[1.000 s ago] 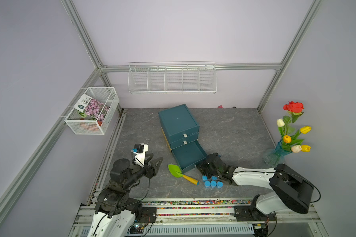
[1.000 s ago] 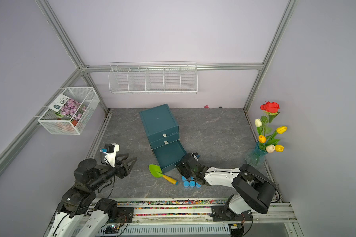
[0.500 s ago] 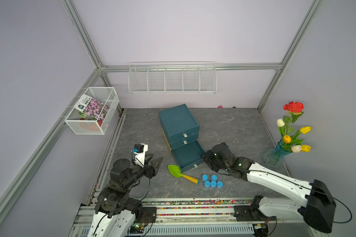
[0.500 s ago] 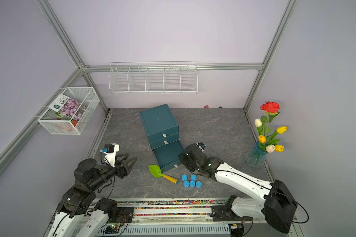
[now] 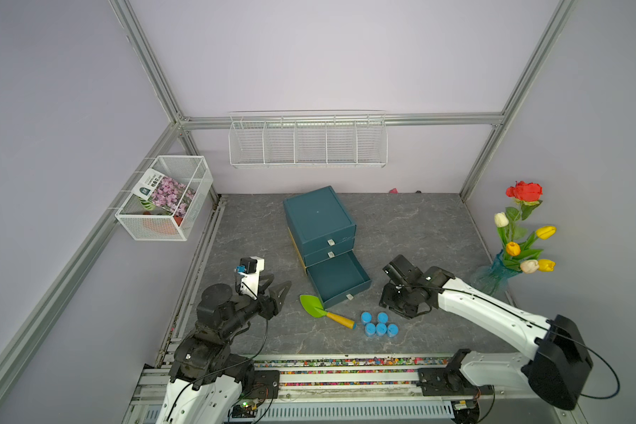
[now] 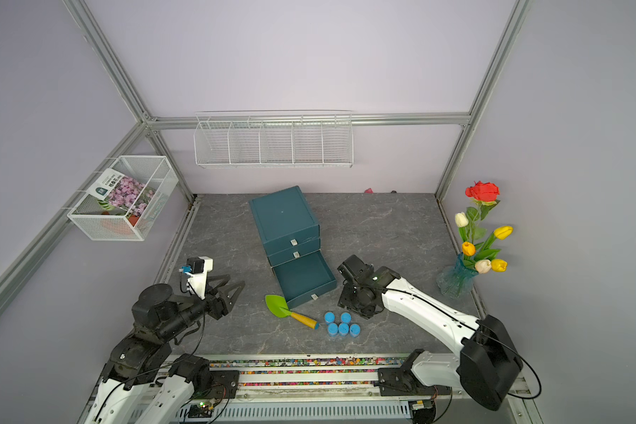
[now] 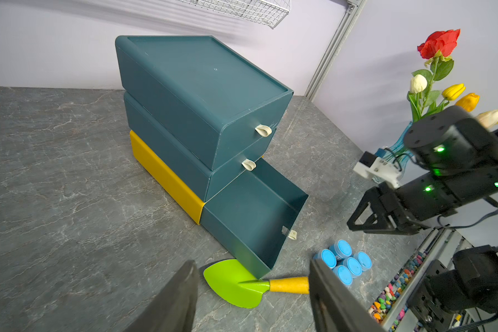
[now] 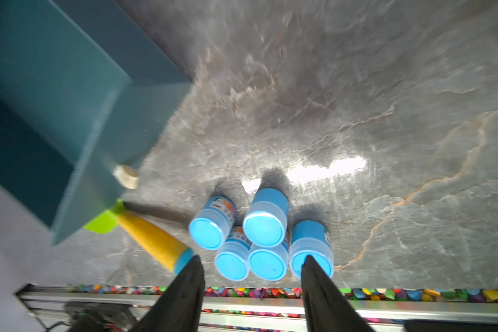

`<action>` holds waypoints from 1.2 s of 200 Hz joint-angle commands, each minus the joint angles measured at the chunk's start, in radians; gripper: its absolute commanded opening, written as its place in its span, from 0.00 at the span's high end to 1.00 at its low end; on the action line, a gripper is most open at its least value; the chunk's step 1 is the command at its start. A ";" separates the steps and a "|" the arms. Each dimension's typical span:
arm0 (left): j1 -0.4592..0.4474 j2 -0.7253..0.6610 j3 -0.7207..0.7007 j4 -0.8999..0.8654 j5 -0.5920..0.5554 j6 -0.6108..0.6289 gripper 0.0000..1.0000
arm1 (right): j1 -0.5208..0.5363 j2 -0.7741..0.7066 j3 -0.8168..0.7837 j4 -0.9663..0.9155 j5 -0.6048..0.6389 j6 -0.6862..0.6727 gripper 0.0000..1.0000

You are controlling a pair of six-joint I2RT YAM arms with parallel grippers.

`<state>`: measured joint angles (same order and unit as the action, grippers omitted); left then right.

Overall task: Put the paint cans in the drawer according to color
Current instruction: Pick up the paint can at the center of the board.

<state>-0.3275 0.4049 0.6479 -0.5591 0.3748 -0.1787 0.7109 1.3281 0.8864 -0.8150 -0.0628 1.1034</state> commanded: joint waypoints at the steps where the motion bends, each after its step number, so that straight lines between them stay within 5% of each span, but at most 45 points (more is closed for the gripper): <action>1: -0.002 -0.003 -0.002 0.001 0.009 -0.001 0.36 | -0.004 0.068 0.018 -0.018 -0.037 -0.078 0.42; 91: -0.002 -0.004 -0.002 -0.002 -0.009 -0.001 0.36 | -0.009 0.178 0.006 0.032 -0.071 -0.120 0.44; 158: -0.001 -0.004 -0.002 -0.003 -0.007 -0.001 0.36 | -0.011 0.222 -0.001 0.059 -0.059 -0.109 0.56; 240: -0.003 -0.006 -0.002 -0.002 -0.008 -0.001 0.36 | -0.007 0.146 0.071 -0.004 -0.019 -0.034 0.93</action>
<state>-0.3275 0.4049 0.6479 -0.5591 0.3706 -0.1787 0.7059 1.5322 0.8951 -0.7662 -0.1215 1.0248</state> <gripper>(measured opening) 0.642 0.372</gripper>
